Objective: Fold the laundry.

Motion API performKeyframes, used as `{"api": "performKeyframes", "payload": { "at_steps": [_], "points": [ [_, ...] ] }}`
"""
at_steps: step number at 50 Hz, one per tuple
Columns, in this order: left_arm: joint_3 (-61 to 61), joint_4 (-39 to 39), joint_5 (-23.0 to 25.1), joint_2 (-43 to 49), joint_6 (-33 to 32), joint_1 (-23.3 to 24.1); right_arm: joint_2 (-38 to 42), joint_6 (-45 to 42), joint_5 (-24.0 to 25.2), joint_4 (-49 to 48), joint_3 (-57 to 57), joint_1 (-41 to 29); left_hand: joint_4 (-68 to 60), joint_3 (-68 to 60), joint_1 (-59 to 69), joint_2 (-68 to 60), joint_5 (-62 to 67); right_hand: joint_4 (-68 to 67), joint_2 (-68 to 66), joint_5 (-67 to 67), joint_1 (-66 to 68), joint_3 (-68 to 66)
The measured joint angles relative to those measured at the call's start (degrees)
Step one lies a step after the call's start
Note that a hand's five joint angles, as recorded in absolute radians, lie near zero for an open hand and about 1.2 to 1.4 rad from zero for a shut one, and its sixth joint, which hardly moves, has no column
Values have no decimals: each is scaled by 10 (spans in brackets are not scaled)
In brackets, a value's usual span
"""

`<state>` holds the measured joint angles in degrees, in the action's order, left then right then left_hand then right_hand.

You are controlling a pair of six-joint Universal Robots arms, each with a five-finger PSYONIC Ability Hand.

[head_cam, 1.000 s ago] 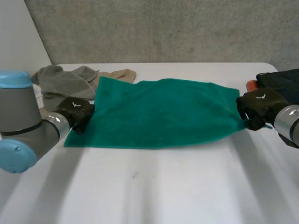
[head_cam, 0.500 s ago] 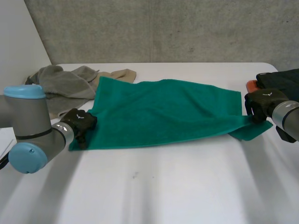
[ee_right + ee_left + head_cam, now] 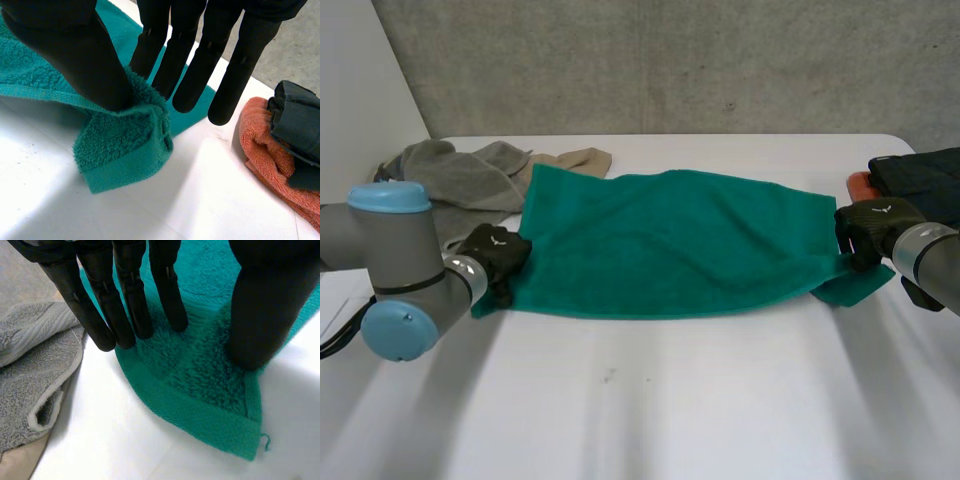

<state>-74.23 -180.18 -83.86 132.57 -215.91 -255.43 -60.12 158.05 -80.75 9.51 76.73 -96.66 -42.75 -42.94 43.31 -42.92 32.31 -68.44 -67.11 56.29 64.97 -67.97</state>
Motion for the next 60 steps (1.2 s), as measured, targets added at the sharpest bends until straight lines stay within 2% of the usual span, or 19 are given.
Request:
{"api": "performKeyframes", "payload": {
  "at_steps": [5, 6, 7, 8, 16, 22, 29, 35, 39, 43, 49, 51, 52, 54, 60],
  "points": [
    [11, 1, 0, 4, 1, 1, -1, 0, 1, 0, 3, 0, -44, -42, 44, -43, 44, 0, 0, 0, 0, 0],
    [15, 1, 0, 5, 2, 2, -2, 0, 1, 0, 4, 0, -173, -169, 179, -172, 173, -1, 0, 0, 0, 0],
    [16, 1, 0, 5, 2, 2, -2, 0, 1, 0, 4, -1, -173, -169, 179, -172, 173, -1, 0, 0, 0, 0],
    [17, 1, 0, 4, 3, 2, -2, 0, 1, 0, 4, -1, -241, -235, 222, -241, 237, -1, 0, 0, 0, 0],
    [-3, 37, -12, -48, 12, -2, -18, -8, 4, 12, 6, 5, -255, -248, 222, -253, 242, -1, 0, 0, 0, 0],
    [-83, 116, -1, -206, 48, -24, -78, -98, 35, 95, 15, 39, -255, -248, 222, -253, 242, -1, 0, 0, 0, 0],
    [-145, 206, 64, -404, 85, -67, -161, -286, 76, 265, 19, 117, -255, -248, 222, -253, 242, -1, 0, 0, 0, 0],
    [-138, 235, 112, -478, 119, -88, -199, -334, 84, 322, 17, 136, -255, -248, 222, -253, 242, -1, 0, 0, 0, 0],
    [-121, 233, 114, -463, 137, -87, -201, -329, 84, 321, 19, 133, -255, -248, 222, -253, 242, -1, 0, 5, 0, 0],
    [-92, 225, 95, -397, 144, -70, -171, -322, 81, 312, 20, 120, -255, -249, 222, -253, 242, -1, 0, 9, 0, 0],
    [23, 212, 34, -224, 141, -29, -75, -305, 43, 273, -32, 66, -255, -250, 222, -255, 242, -1, 0, 13, 0, 0],
    [23, 212, 34, -224, 141, -29, -75, -305, 43, 273, -32, 66, -255, -250, 222, -255, 242, -1, 0, 13, 0, 0],
    [98, 211, 12, -155, 141, -16, -45, -293, 21, 248, -69, 47, -255, -250, 222, -255, 242, -1, 0, 13, 0, 0],
    [159, 207, 2, -123, 147, -9, -14, -267, -7, 203, -126, 28, -256, -251, 222, -256, 242, -2, -1, 13, 0, -2],
    [330, 122, -26, -110, 225, 0, 5, -120, -49, -5, -268, 7, -257, -251, 222, -256, 242, -2, -2, 13, 0, -3]
  ]
}}
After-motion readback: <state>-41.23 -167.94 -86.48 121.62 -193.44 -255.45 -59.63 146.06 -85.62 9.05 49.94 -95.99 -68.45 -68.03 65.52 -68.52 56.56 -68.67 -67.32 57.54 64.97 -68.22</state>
